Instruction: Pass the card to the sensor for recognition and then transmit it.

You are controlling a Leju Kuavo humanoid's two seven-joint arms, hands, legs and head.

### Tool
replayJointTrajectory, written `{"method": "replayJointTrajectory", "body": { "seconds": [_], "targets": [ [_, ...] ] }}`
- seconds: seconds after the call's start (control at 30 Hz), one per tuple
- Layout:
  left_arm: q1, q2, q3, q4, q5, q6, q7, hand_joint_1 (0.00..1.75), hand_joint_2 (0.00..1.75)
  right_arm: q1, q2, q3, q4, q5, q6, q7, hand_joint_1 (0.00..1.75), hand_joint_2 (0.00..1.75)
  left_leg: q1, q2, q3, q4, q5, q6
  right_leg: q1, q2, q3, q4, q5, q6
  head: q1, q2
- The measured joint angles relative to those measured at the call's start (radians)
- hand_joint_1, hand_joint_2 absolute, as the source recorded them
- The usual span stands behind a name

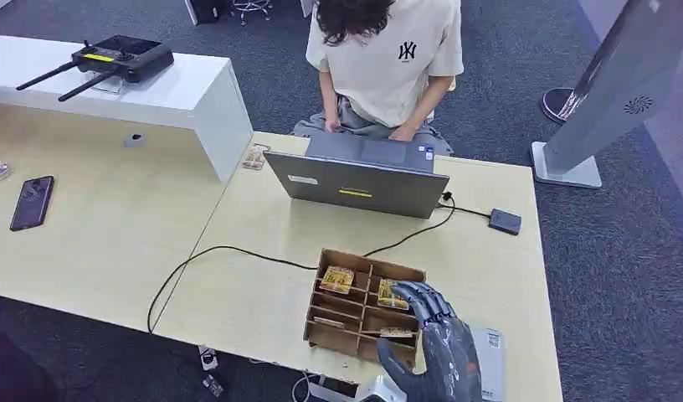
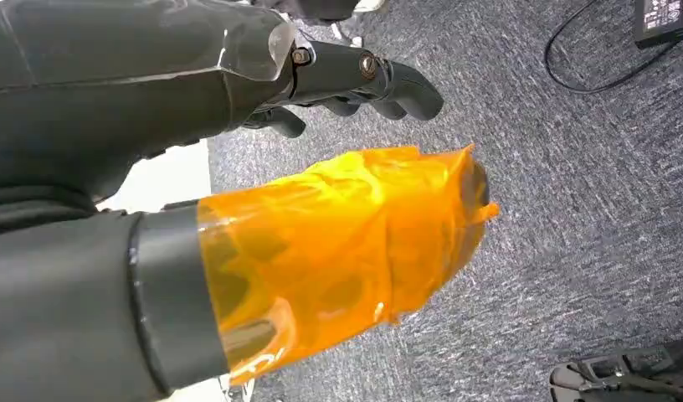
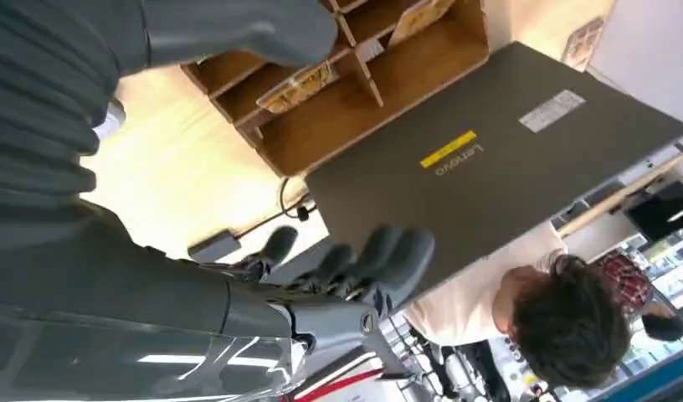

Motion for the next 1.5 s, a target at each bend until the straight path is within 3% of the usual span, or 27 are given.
{"method": "replayJointTrajectory", "body": {
  "seconds": [0.03,0.07,0.13,0.17,0.43,0.5,0.53,0.6,0.87,1.23,1.5],
  "targets": [
    [0.0,0.0,0.002,0.0,0.0,0.0,0.0,0.0,0.0,0.0,-0.002,0.002,0.003,0.003,0.0,0.003,0.47,1.75,0.0,0.0,0.0,0.0,0.0,0.0,0.0,0.0,0.0,0.0,0.0,0.0,0.0,0.0],
    [-0.001,0.0,0.002,0.0,-0.001,0.0,0.0,0.0,0.0,-0.001,-0.004,0.005,0.007,0.011,0.0,0.007,0.82,1.75,0.0,0.0,0.0,0.0,0.0,0.0,0.0,0.0,0.0,0.0,0.0,0.0,0.0,0.0],
    [-0.002,0.0,0.003,0.0,-0.004,-0.002,0.0,0.0,0.0,-0.004,-0.009,0.015,0.015,0.04,0.001,0.02,1.01,1.75,0.0,0.0,0.0,0.0,0.0,0.0,0.0,0.0,0.0,0.0,0.0,0.0,0.0,0.0],
    [-0.003,0.0,0.003,0.0,-0.006,-0.002,0.0,0.0,0.0,-0.007,-0.01,0.021,0.021,0.054,0.001,0.026,1.33,1.75,0.0,0.0,0.0,0.0,0.0,0.0,0.0,0.0,0.0,0.0,0.0,0.0,0.0,0.0],
    [-0.011,0.0,0.004,0.0,-0.016,-0.004,0.001,0.0,0.0,-0.029,-0.011,0.038,0.077,0.122,0.0,0.056,1.34,1.75,0.0,0.0,0.0,0.0,0.0,0.0,0.0,0.0,0.0,0.0,0.0,0.0,0.0,0.0],
    [-0.012,0.0,0.004,0.0,-0.019,-0.004,0.002,0.0,0.0,-0.035,-0.011,0.042,0.089,0.141,0.0,0.068,1.13,1.75,0.0,0.0,0.0,0.0,0.0,0.0,0.0,0.0,0.0,0.0,0.0,0.0,0.0,0.0],
    [-0.012,0.0,0.004,0.0,-0.02,-0.005,0.002,0.0,0.0,-0.036,-0.011,0.042,0.099,0.154,0.0,0.076,1.13,1.75,0.0,0.0,0.0,0.0,0.0,0.0,0.0,0.0,0.0,0.0,0.0,0.0,0.0,0.0],
    [-0.013,0.0,0.004,0.0,-0.021,-0.005,0.002,0.0,0.0,-0.039,-0.011,0.044,0.115,0.173,-0.002,0.087,0.63,1.75,0.0,0.0,0.0,0.0,0.0,0.0,0.0,0.0,0.0,0.0,0.0,0.0,0.0,0.0],
    [-0.014,0.0,0.004,0.0,-0.024,-0.009,0.003,0.0,0.0,-0.048,-0.011,0.045,0.16,0.209,-0.002,0.103,0.58,1.75,0.0,0.0,0.0,0.0,0.0,0.0,0.0,0.0,0.0,0.0,0.0,0.0,0.0,0.0],
    [-0.015,0.0,0.007,0.0,-0.024,-0.007,0.006,0.0,0.0,-0.052,-0.011,0.045,0.194,0.23,0.0,0.113,0.75,1.75,0.0,0.0,0.0,0.0,0.0,0.0,0.0,0.0,0.0,0.0,0.0,0.0,0.0,0.0],
    [-0.015,0.0,0.008,0.0,-0.025,-0.003,0.013,0.0,0.0,-0.059,-0.011,0.045,0.211,0.251,0.01,0.12,0.79,1.75,0.0,0.0,0.0,0.0,0.0,0.0,0.0,0.0,0.0,0.0,0.0,0.0,0.0,0.0]
  ]
}}
